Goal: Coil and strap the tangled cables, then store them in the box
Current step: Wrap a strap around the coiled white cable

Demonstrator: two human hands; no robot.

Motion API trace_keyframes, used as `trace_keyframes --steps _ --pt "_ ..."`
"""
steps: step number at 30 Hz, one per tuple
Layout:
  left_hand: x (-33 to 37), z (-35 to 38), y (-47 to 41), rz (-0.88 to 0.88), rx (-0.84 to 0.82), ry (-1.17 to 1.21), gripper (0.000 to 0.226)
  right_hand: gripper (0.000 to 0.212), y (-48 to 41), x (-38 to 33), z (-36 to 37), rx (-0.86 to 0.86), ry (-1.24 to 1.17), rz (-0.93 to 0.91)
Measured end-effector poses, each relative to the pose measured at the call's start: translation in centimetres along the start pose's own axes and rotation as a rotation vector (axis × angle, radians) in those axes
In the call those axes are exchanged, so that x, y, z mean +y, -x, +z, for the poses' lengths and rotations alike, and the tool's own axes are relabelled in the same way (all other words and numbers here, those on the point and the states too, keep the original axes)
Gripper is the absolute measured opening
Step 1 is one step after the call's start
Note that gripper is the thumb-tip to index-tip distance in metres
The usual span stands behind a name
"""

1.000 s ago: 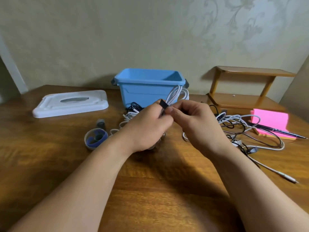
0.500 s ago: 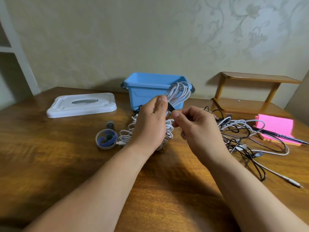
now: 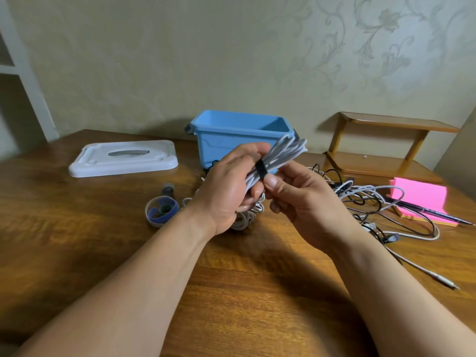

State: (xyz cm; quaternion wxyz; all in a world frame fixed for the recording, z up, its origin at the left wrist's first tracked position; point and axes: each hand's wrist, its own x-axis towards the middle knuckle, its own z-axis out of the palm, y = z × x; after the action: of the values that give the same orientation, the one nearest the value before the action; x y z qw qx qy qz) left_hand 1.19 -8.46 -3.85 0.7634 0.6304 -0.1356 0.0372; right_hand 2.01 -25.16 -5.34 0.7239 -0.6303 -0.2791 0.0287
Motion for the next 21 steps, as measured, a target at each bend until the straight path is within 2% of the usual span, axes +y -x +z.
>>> trace_keyframes --steps 9,14,21 --pt "0.58 -0.22 -0.05 -0.201 -0.162 0.174 0.043 0.020 -0.07 0.36 -0.19 0.057 -0.025 -0.018" --pt "0.83 -0.18 -0.25 -0.268 -0.167 0.167 0.044 0.019 0.09 0.68 -0.08 0.076 0.010 -0.034" --pt "0.97 -0.70 -0.20 -0.340 -0.194 0.200 0.038 0.023 0.05 0.66 0.21 0.039 -0.075 0.022"
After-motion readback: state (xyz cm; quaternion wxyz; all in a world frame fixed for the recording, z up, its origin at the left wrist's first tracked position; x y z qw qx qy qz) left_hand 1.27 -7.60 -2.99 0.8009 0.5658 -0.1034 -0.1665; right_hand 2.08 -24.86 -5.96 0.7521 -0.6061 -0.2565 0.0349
